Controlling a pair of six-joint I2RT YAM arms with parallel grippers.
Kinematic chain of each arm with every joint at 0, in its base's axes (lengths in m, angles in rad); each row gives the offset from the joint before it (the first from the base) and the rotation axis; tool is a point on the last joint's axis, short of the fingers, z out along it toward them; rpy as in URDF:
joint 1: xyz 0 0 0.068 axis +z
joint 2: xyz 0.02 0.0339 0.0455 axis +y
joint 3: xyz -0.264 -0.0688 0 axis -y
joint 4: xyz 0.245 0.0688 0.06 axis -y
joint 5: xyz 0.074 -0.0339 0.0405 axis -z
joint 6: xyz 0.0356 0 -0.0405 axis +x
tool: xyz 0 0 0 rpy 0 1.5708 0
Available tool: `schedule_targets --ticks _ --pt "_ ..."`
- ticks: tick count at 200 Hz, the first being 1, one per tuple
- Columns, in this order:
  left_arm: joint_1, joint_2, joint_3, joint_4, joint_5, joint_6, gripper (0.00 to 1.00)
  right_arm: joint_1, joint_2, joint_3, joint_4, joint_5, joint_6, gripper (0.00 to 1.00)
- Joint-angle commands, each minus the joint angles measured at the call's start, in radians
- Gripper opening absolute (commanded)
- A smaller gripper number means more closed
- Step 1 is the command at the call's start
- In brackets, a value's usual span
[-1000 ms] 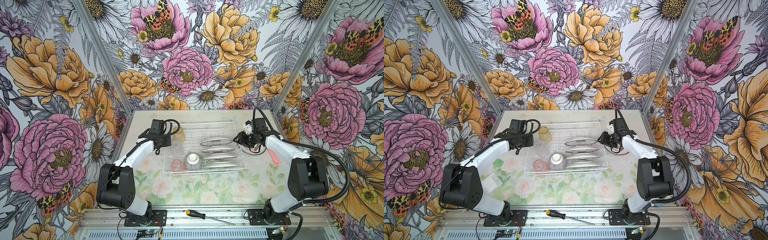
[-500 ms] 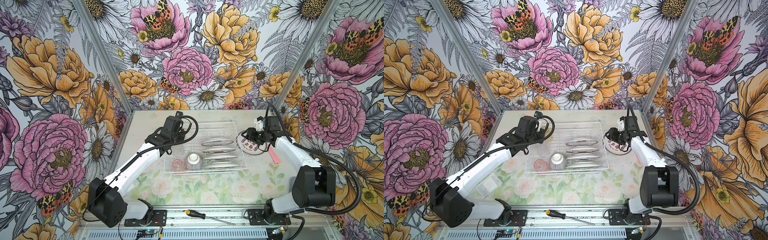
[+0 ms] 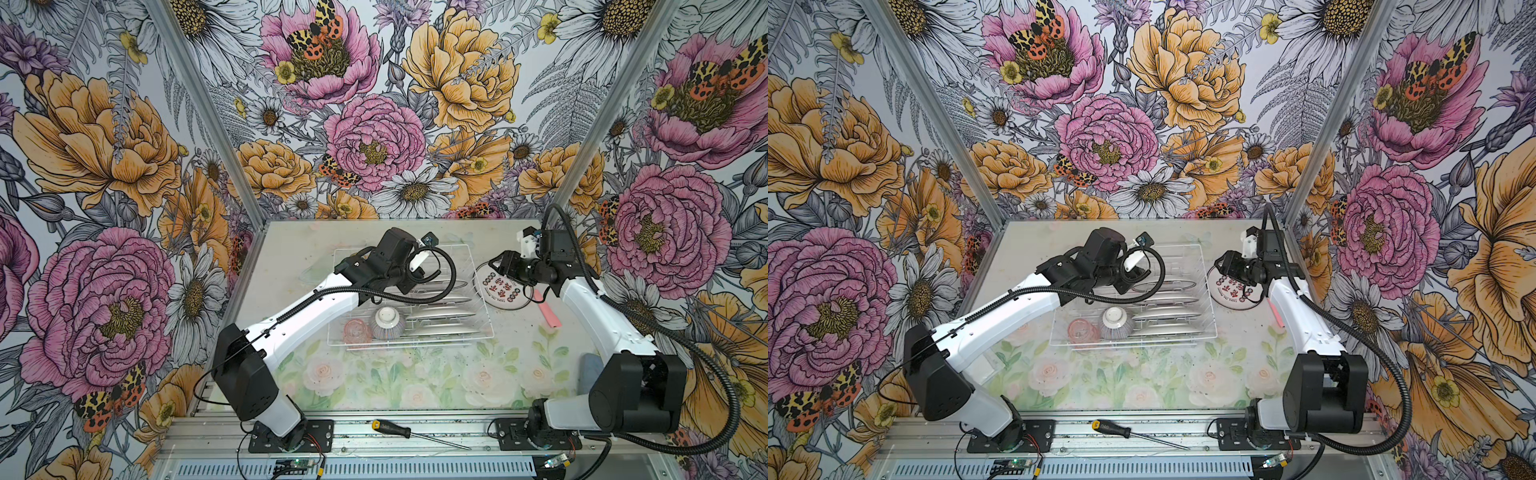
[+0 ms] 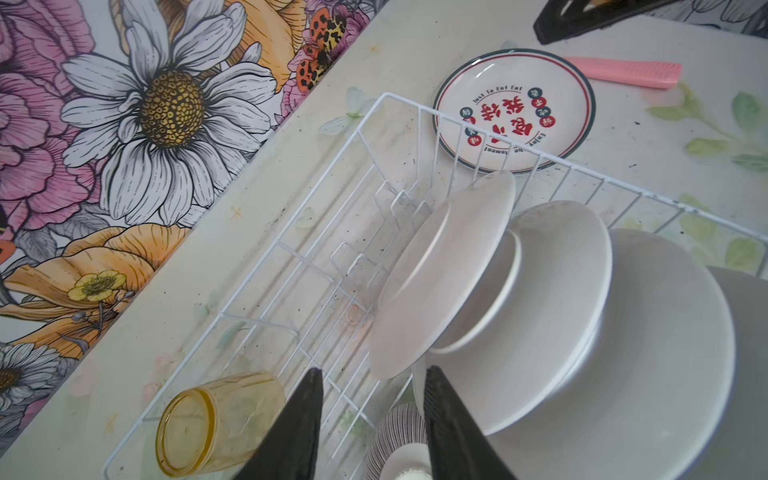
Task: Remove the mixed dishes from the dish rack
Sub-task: 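Move the left gripper onto the printed plate rim among the rack's plates and grasp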
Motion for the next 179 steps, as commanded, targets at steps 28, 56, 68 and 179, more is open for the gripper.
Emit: schedule_targets --ticks 28,56,68,179 --pt "-0.029 0.094 0.116 -0.131 0.131 0.087 0.43 0.004 -0.042 0.032 -0.013 -0.015 -0.020 0.57" --pt "-0.042 0.129 0.149 -0.162 0.120 0.118 0.43 0.004 -0.036 0.034 -0.013 -0.015 -0.023 0.57" --pt "-0.045 0.143 0.163 -0.177 0.114 0.130 0.43 0.004 -0.034 0.034 -0.012 -0.016 -0.023 0.57" --pt "-0.052 0.314 0.280 -0.198 -0.003 0.235 0.40 0.001 -0.043 0.011 -0.011 -0.016 -0.029 0.57"
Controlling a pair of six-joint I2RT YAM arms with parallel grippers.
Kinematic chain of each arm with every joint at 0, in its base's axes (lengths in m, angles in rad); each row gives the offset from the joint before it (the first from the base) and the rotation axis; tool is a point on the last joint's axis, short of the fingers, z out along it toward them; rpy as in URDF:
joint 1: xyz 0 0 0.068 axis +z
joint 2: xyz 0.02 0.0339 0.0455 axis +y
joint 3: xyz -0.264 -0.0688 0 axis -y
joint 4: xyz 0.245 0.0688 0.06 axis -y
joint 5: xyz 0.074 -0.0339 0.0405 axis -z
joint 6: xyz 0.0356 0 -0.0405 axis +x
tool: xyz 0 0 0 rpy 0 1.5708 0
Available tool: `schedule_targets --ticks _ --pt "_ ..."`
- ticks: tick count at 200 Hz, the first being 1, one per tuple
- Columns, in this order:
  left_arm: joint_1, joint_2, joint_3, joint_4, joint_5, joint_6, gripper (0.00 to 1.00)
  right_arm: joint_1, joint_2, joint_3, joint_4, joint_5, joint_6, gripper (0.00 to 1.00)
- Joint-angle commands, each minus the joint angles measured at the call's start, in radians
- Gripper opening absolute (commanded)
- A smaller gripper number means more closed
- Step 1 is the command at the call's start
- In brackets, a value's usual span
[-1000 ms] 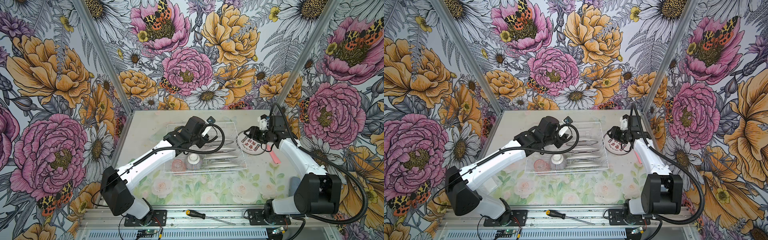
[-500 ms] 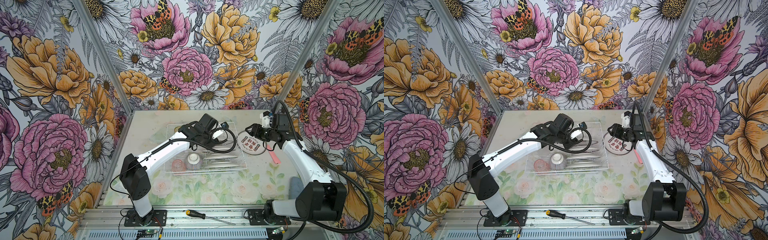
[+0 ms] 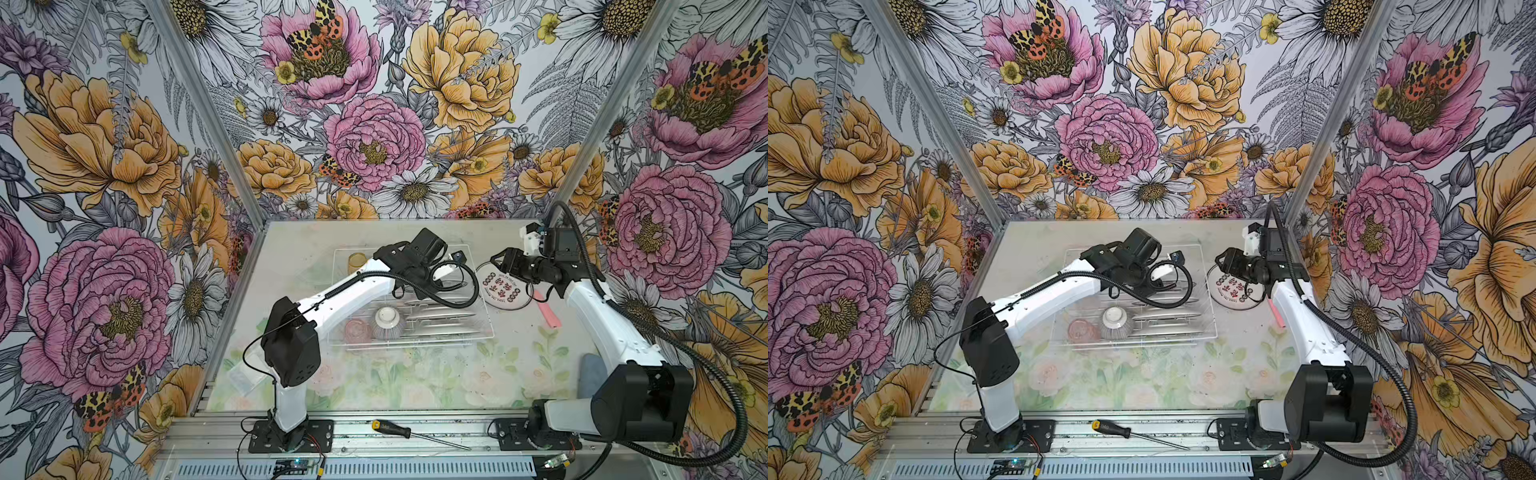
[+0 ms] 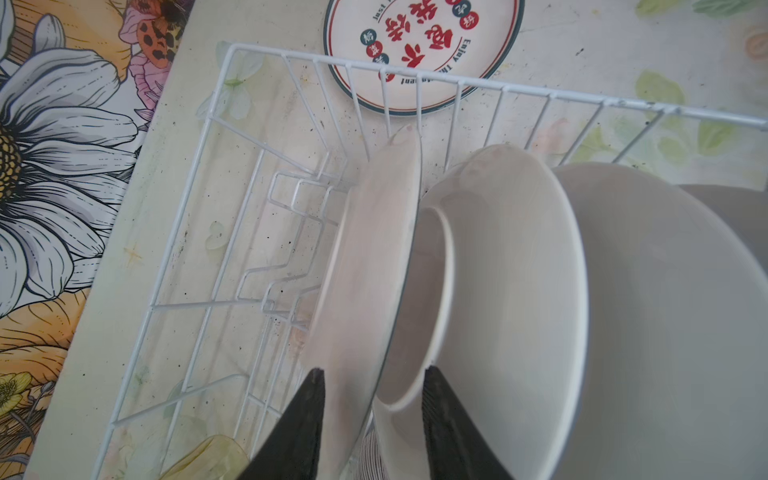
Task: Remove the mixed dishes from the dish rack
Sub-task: 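Move the left gripper onto the printed plate rim among the rack's plates and grasp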
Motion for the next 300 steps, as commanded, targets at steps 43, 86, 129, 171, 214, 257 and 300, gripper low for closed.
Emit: schedule_targets --ticks 43,86,129,171,214,257,300 --pt "-0.003 0.073 0.088 -0.006 -0.107 0.070 0.35 -0.004 -0.026 -0.015 0.003 -0.013 -0.022 0.57" --pt "-0.005 0.090 0.105 -0.005 -0.151 0.076 0.29 -0.006 -0.030 -0.025 0.004 -0.012 -0.025 0.57" --pt "-0.007 0.098 0.105 0.012 -0.232 0.082 0.24 -0.007 -0.029 -0.033 0.005 -0.015 -0.028 0.57" --pt "-0.015 0.088 0.073 0.111 -0.330 0.098 0.21 -0.007 -0.034 -0.045 0.005 -0.017 -0.031 0.57" --pt "-0.022 0.065 0.041 0.189 -0.392 0.112 0.21 -0.006 -0.036 -0.045 0.005 -0.018 -0.037 0.57" --pt "-0.032 0.074 0.040 0.189 -0.425 0.125 0.18 -0.006 -0.029 -0.045 0.006 -0.020 -0.039 0.57" --pt "-0.037 0.065 0.026 0.227 -0.466 0.134 0.09 -0.008 -0.029 -0.046 0.006 -0.021 -0.039 0.57"
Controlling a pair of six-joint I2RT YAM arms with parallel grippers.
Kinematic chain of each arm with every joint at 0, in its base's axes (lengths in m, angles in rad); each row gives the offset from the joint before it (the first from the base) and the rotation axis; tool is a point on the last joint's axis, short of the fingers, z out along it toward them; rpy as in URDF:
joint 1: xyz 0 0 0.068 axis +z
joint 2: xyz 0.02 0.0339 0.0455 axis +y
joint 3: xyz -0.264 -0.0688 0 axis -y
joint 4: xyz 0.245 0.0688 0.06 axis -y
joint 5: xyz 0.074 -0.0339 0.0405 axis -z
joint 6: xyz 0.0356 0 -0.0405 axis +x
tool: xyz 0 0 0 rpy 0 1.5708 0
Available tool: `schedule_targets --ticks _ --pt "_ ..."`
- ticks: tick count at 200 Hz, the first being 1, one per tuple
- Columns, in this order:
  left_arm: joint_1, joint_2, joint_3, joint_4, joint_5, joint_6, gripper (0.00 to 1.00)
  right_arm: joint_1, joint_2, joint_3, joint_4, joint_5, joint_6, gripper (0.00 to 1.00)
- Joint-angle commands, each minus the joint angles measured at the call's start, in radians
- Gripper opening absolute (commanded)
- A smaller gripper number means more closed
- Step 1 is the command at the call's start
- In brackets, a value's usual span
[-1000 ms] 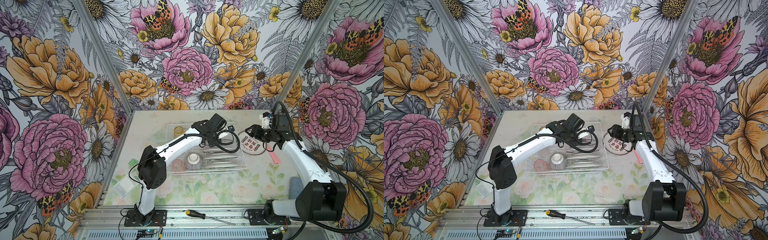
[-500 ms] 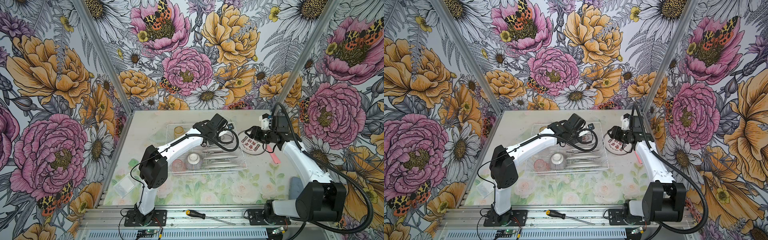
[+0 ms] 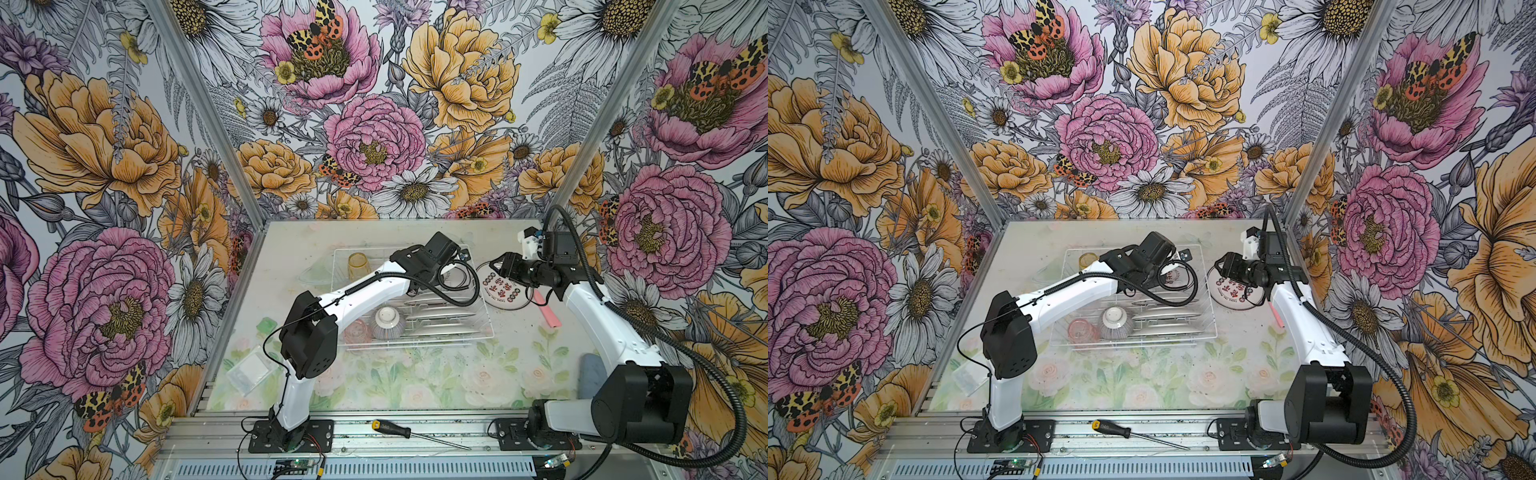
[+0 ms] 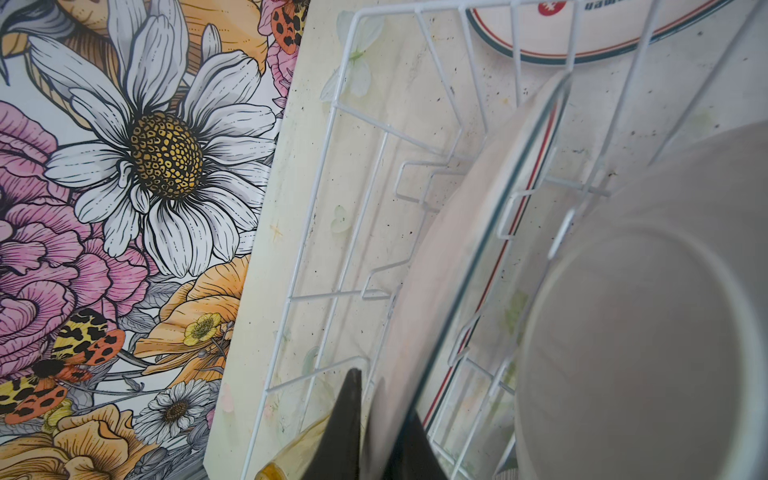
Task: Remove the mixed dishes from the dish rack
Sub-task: 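Move the left gripper onto the printed plate rim among the rack's plates and grasp, then lift the printed plate up with the left gripper while the right gripper reaches toward it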
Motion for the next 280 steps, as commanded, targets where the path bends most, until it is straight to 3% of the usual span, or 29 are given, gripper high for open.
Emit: schedule_targets --ticks 1,19,138,200,252,280 --pt "0.000 -0.025 -0.012 0.086 -0.067 0.006 0.09 -0.004 -0.021 -0.010 0.006 -0.013 -0.015 0.57" --pt "-0.002 -0.045 -0.028 0.108 -0.065 0.011 0.05 -0.004 -0.021 -0.010 0.006 -0.014 -0.015 0.57" --pt "-0.044 -0.177 -0.074 0.180 -0.121 0.017 0.08 -0.005 -0.030 -0.016 0.006 -0.021 -0.015 0.57" --pt "-0.030 -0.267 -0.041 0.174 -0.121 -0.053 0.09 -0.005 -0.037 -0.006 0.008 -0.034 -0.018 0.57" --pt "0.053 -0.334 0.031 0.093 0.090 -0.272 0.10 -0.004 -0.080 0.002 0.030 -0.107 -0.034 0.56" --pt "0.137 -0.364 0.046 0.077 0.315 -0.457 0.10 -0.003 -0.121 -0.017 0.085 -0.218 -0.032 0.55"
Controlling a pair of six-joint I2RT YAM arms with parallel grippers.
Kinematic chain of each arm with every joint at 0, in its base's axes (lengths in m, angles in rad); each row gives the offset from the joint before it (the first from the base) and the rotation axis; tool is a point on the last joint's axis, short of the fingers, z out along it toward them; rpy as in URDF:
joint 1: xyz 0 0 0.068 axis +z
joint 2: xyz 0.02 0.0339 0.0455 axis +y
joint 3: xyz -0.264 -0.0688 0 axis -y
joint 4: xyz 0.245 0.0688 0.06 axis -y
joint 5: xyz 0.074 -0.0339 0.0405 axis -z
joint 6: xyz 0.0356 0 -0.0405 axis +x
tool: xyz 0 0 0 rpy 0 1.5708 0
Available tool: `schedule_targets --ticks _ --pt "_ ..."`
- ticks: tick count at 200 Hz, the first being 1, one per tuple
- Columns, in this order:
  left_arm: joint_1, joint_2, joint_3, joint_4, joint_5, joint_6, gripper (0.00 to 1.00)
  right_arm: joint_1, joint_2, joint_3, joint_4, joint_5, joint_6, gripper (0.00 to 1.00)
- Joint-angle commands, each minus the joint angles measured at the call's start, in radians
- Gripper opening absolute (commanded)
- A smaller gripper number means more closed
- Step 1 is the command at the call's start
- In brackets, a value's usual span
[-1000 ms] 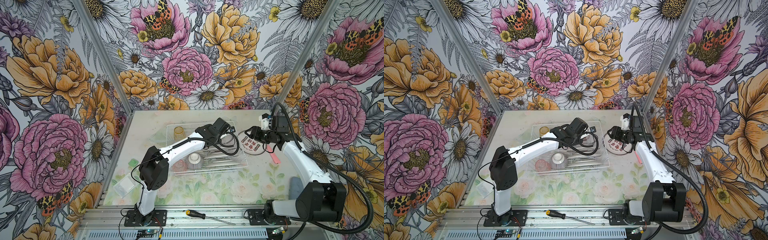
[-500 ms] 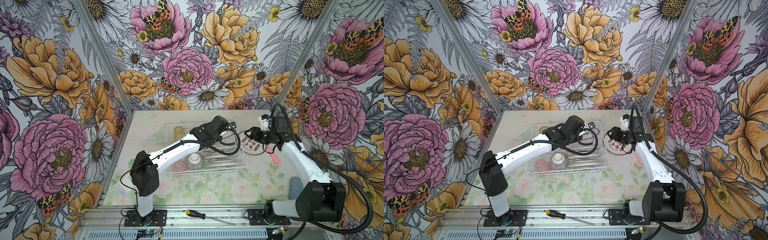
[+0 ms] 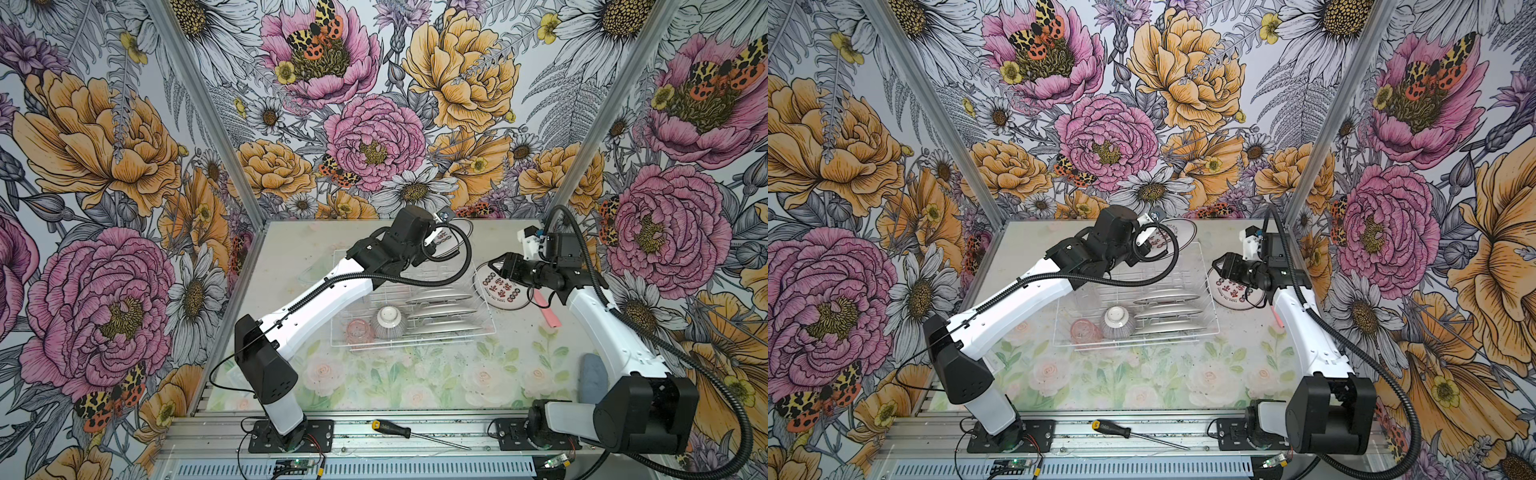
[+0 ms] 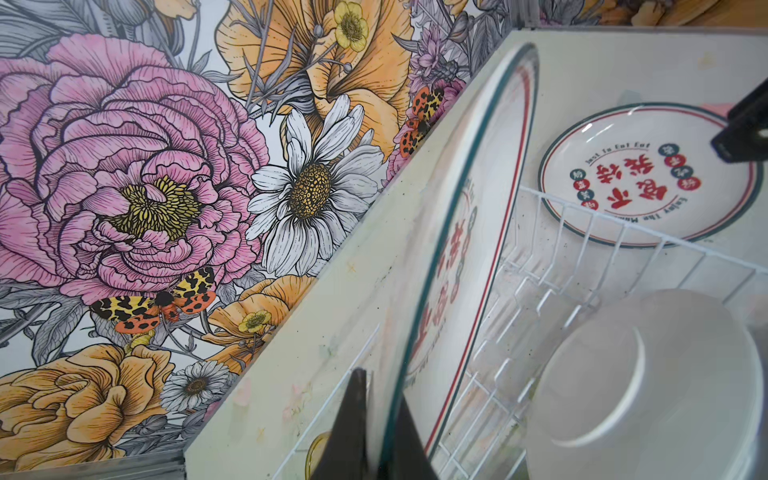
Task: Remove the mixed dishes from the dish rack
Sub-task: 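Lift the printed plate up with the left gripper while the right gripper reaches toward it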
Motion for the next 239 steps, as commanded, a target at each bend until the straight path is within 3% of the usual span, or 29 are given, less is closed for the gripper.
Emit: schedule_targets --ticks 1,42,66,96,140,181,239 --pt "0.067 -0.065 0.045 0.015 0.233 -0.219 0.10 -0.003 -0.056 -0.005 0.078 -0.123 -0.013 0.55" --pt "0.157 -0.077 0.043 0.027 0.505 -0.429 0.09 -0.001 -0.093 -0.053 0.245 -0.306 0.068 0.55" --pt "0.206 -0.086 -0.003 0.104 0.669 -0.558 0.09 0.002 -0.106 -0.078 0.341 -0.351 0.130 0.55" --pt "0.243 -0.090 -0.068 0.213 0.797 -0.680 0.09 0.005 -0.111 -0.120 0.504 -0.390 0.242 0.54" --pt "0.256 -0.076 -0.124 0.305 0.876 -0.760 0.09 0.006 -0.085 -0.216 0.928 -0.439 0.522 0.54" --pt "0.254 -0.067 -0.159 0.360 0.901 -0.801 0.09 0.009 -0.055 -0.216 0.998 -0.440 0.577 0.52" --pt "0.247 -0.040 -0.167 0.392 0.913 -0.816 0.09 0.016 -0.043 -0.210 0.987 -0.437 0.587 0.39"
